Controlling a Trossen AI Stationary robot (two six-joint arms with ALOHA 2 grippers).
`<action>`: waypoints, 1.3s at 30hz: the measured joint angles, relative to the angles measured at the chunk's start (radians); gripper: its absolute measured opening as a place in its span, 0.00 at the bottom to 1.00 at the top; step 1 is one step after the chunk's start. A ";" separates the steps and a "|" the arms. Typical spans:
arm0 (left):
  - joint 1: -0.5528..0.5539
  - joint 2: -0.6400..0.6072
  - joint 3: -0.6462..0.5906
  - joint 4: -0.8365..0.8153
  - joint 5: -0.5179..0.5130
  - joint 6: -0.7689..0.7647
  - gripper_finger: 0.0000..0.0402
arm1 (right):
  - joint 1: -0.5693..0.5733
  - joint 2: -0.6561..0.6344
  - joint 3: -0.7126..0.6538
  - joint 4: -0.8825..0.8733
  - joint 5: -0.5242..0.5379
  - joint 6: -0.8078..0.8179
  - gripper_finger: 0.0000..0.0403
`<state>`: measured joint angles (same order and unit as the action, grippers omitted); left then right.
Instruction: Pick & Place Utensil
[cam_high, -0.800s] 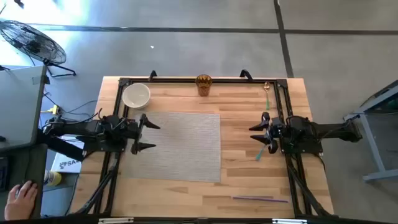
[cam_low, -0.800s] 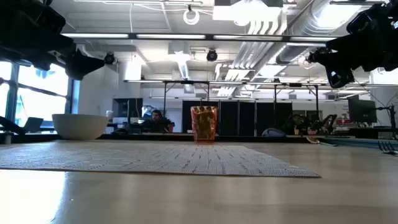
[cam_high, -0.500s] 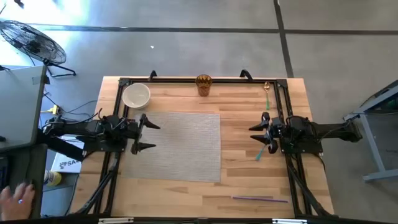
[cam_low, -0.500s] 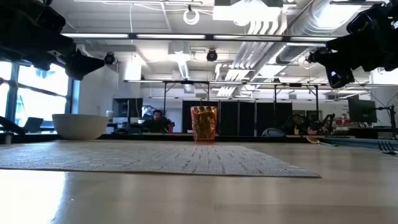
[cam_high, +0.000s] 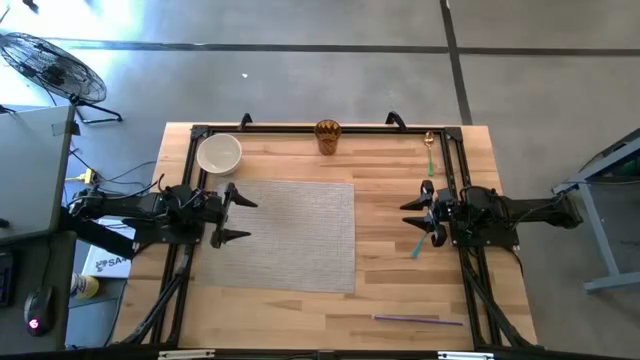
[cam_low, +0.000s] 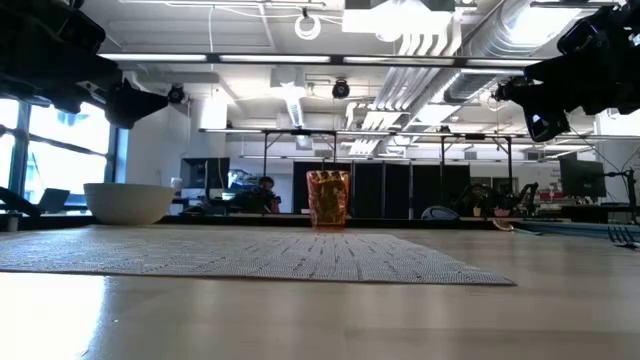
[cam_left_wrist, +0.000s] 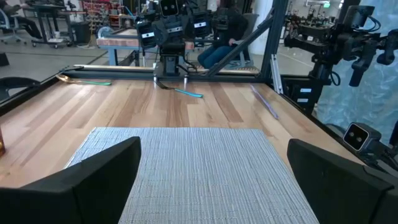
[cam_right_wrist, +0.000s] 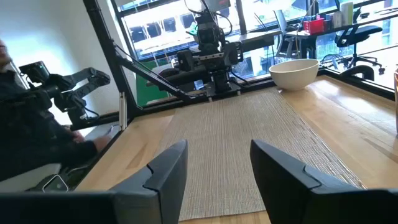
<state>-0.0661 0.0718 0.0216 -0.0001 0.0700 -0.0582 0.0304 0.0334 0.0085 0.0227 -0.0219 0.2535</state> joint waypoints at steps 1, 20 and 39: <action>0.000 0.000 0.000 0.000 0.000 0.000 0.99 | 0.000 0.000 0.000 0.000 0.000 0.000 0.42; 0.000 0.000 0.000 0.007 0.001 -0.056 0.99 | 0.000 0.000 0.000 0.000 0.000 0.000 0.42; 0.000 0.042 0.000 0.249 -0.341 -0.274 0.99 | 0.000 0.000 0.000 0.000 0.000 0.000 0.42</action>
<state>-0.0658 0.1142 0.0216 0.2493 -0.2711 -0.3317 0.0305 0.0332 0.0083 0.0227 -0.0219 0.2535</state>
